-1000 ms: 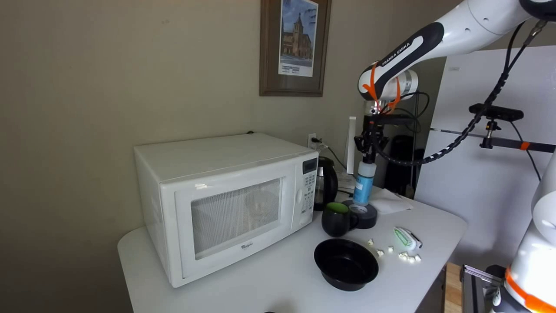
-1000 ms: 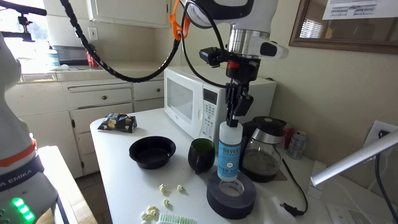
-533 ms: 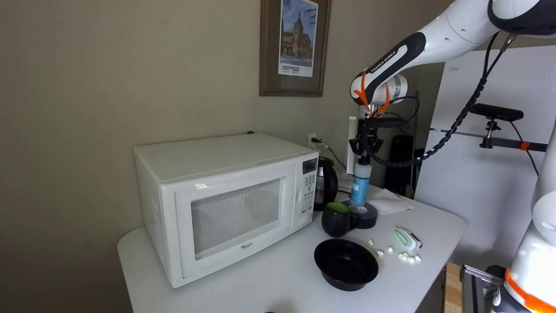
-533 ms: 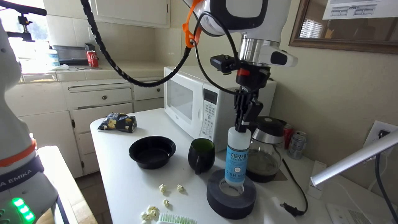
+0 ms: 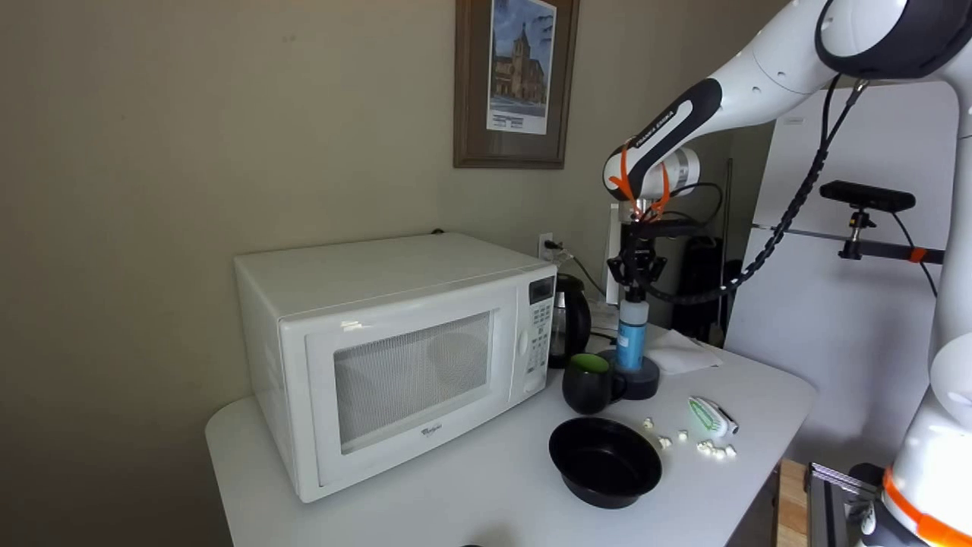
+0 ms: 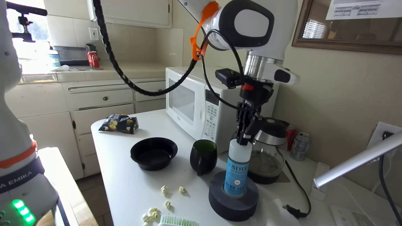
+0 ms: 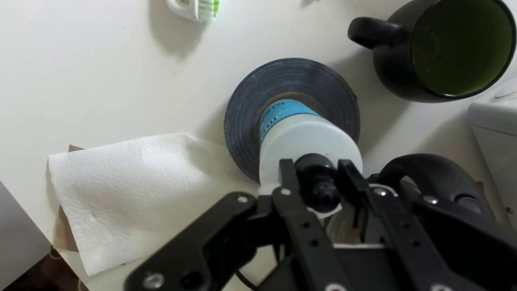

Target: Put the bottle in the middle of the black tape

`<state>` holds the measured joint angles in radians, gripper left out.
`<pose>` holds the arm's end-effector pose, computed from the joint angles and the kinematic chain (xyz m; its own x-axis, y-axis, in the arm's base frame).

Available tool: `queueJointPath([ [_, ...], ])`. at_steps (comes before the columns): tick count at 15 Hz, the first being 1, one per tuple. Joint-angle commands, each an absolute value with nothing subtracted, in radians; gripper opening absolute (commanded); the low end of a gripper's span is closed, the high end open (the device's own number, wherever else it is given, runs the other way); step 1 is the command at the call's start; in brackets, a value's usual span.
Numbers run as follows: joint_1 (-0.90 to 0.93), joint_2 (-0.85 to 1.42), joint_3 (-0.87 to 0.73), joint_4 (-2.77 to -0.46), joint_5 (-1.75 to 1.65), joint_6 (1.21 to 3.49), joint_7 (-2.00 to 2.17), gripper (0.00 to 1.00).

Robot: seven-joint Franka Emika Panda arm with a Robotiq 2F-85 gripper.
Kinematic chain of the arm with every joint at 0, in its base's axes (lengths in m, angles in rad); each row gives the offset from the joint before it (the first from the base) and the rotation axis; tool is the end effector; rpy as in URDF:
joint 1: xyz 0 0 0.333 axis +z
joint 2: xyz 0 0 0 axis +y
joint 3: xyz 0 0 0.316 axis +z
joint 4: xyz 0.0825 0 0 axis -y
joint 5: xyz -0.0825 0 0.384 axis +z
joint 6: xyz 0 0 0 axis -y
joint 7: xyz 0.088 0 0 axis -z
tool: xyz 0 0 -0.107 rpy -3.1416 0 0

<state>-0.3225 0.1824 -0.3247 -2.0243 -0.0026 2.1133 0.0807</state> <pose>0.4603 -0.3426 0.3577 0.7452 -0.6622 -0.0788 -0.6589 -0.7493 0.0665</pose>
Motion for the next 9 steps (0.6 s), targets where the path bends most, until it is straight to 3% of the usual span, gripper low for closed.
queueJointPath([
  [1, -0.329, 0.22, -0.319, -1.991, 0.021, 2.079, 0.085, 0.07],
  [5, -0.33, 0.246, -0.313, -1.988, 0.026, 2.076, 0.074, 0.07],
  [6, -0.328, 0.245, -0.312, -1.989, 0.022, 2.075, 0.074, 0.55],
  [9, -0.314, 0.16, -0.316, -2.03, -0.018, 2.093, 0.088, 0.69],
])
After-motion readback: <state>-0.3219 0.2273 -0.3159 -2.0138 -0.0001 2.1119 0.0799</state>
